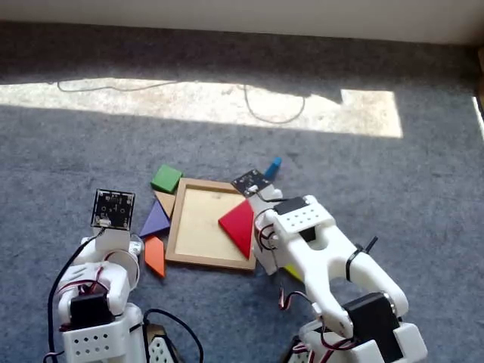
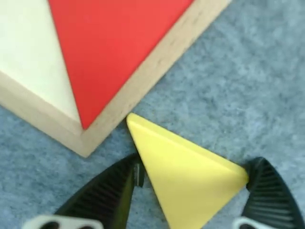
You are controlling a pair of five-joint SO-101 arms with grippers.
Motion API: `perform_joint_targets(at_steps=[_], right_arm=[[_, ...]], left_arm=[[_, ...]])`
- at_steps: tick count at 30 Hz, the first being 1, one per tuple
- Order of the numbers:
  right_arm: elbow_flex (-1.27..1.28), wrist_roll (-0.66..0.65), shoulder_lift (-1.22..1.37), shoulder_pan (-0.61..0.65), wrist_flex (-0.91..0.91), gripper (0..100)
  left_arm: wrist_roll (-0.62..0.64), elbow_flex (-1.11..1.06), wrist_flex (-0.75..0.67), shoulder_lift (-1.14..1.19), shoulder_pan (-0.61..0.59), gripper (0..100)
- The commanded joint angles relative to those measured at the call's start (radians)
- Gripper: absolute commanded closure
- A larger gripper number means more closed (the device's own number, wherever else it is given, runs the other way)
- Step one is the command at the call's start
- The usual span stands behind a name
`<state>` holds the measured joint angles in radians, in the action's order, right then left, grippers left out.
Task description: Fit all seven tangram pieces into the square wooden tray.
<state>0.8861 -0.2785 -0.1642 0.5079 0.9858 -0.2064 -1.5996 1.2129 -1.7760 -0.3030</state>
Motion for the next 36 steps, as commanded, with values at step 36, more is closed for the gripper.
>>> perform_joint_targets(at_steps=[36], right_arm=[[-0.280, -0.140, -0.311, 0.222, 0.090, 80.8]], left_arm=[[-0.006, 0.036, -0.002, -0.013, -0.015, 86]])
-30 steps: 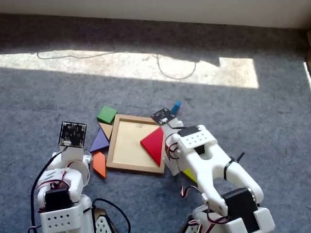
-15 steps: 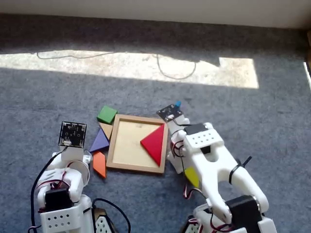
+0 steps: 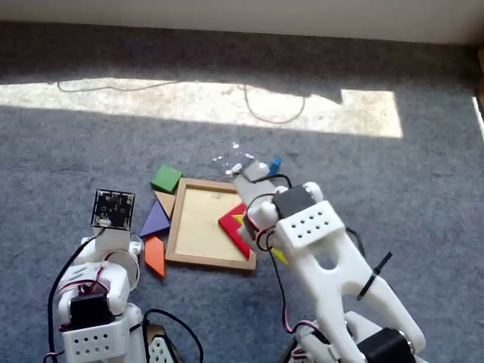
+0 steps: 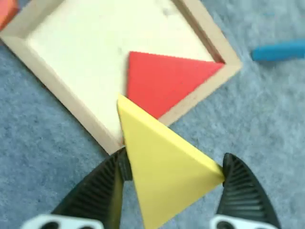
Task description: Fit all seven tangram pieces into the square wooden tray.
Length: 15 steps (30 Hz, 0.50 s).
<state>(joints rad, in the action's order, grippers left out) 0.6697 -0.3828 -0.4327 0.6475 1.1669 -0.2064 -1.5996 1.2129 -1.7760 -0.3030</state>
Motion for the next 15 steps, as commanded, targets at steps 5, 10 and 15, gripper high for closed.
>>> perform_joint_targets(at_steps=[5, 10, 15], right_arm=[[-0.064, -0.038, 0.038, 0.179, -0.223, 80.8], [-0.079, -0.038, 0.205, 0.231, -0.291, 80.8], [-0.090, -0.038, 0.311, 0.260, -0.372, 80.8]], left_arm=[[-0.002, 0.053, -0.005, -0.013, -0.067, 86], [0.015, 0.062, -0.041, -0.013, -0.171, 86], [0.069, 0.065, -0.075, -0.013, -0.240, 86]])
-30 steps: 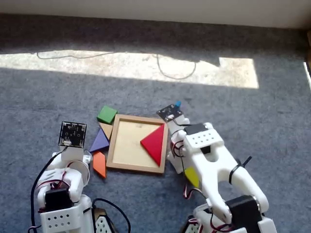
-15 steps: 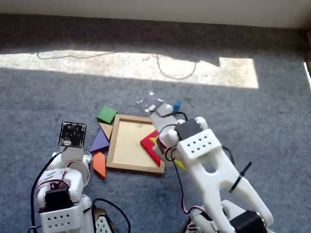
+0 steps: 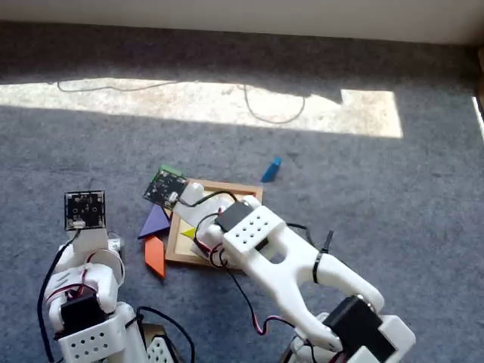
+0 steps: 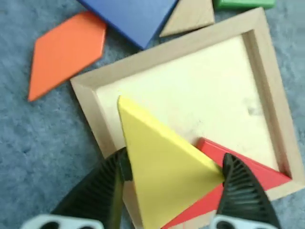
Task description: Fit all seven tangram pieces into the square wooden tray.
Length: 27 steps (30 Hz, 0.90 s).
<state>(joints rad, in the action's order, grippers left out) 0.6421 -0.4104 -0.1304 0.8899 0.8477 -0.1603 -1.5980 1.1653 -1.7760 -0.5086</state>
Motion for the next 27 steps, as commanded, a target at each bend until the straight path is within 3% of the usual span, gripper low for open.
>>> perform_joint_targets(at_steps=[1, 13, 20, 27], right_arm=[[-0.062, -0.011, 0.016, 0.018, -0.062, 80.8], [-0.054, -0.077, 0.028, 0.018, -0.094, 80.2], [-0.054, -0.077, 0.028, 0.018, -0.084, 63.3], [-0.067, -0.075, -0.001, 0.019, 0.004, 63.9]], left_arm=[[0.025, 0.064, -0.029, -0.013, -0.038, 86], [0.025, 0.064, -0.029, -0.013, -0.036, 86], [0.025, 0.062, -0.029, -0.013, -0.035, 86], [0.025, 0.062, -0.029, -0.013, -0.027, 86]])
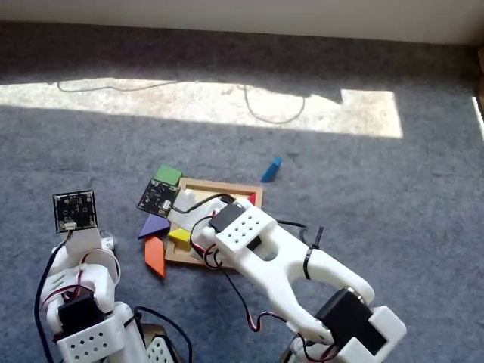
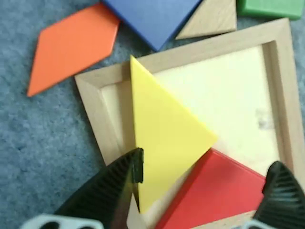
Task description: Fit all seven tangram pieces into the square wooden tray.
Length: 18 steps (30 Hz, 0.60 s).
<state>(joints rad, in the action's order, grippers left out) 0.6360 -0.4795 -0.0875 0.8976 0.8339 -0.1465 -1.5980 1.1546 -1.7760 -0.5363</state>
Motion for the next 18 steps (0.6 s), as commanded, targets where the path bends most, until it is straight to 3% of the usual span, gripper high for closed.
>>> perform_joint_targets(at_steps=[1, 5, 9, 14, 18], right_arm=[[-0.061, -0.005, -0.050, 0.010, 0.018, 65.8], [-0.064, 0.100, -0.070, 0.005, 0.002, 80.4], [-0.062, 0.241, -0.070, 0.010, -0.133, 93.5], [-0.013, 0.310, -0.068, 0.008, -0.338, 95.0], [0.056, 0.302, -0.068, 0.012, -0.367, 95.0]], left_arm=[[0.011, 0.062, -0.018, -0.013, 0.010, 86], [0.011, 0.061, -0.018, -0.013, 0.019, 86], [0.011, 0.061, -0.018, -0.013, 0.019, 86], [0.011, 0.062, -0.018, -0.013, 0.013, 86], [0.011, 0.062, -0.018, -0.013, 0.013, 86]])
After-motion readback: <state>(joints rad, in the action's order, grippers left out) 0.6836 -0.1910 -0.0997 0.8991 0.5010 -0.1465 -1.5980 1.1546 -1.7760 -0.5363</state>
